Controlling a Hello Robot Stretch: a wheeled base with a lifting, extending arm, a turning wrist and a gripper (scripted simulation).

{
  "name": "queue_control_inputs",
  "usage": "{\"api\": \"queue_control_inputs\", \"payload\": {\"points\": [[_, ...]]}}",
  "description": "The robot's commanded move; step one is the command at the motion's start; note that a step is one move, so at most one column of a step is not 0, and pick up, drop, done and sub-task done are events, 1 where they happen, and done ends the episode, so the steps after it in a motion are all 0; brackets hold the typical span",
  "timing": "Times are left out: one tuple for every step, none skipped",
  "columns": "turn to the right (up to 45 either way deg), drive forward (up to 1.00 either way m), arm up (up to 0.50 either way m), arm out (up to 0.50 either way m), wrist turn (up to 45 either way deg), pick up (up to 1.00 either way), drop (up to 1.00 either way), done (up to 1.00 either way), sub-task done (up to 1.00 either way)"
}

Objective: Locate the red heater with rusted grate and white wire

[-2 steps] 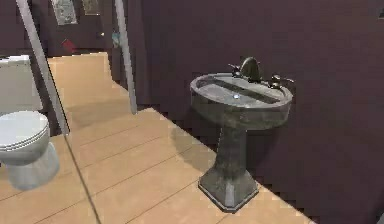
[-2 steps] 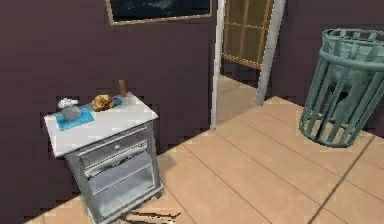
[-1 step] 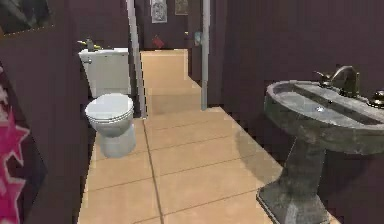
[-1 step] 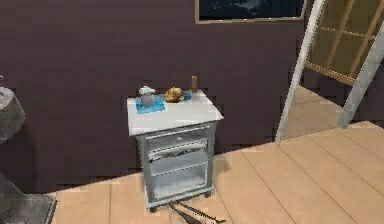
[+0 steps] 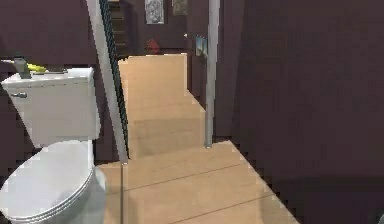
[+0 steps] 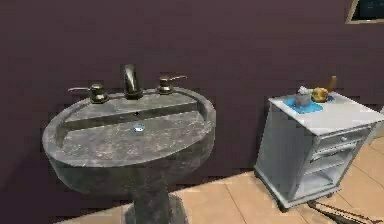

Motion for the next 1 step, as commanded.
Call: {"api": "queue_control_inputs", "payload": {"points": [[0.0, 0.7, 0.0, 0.0, 0.0, 0.0, 0.0, 0.0, 0.0]]}}
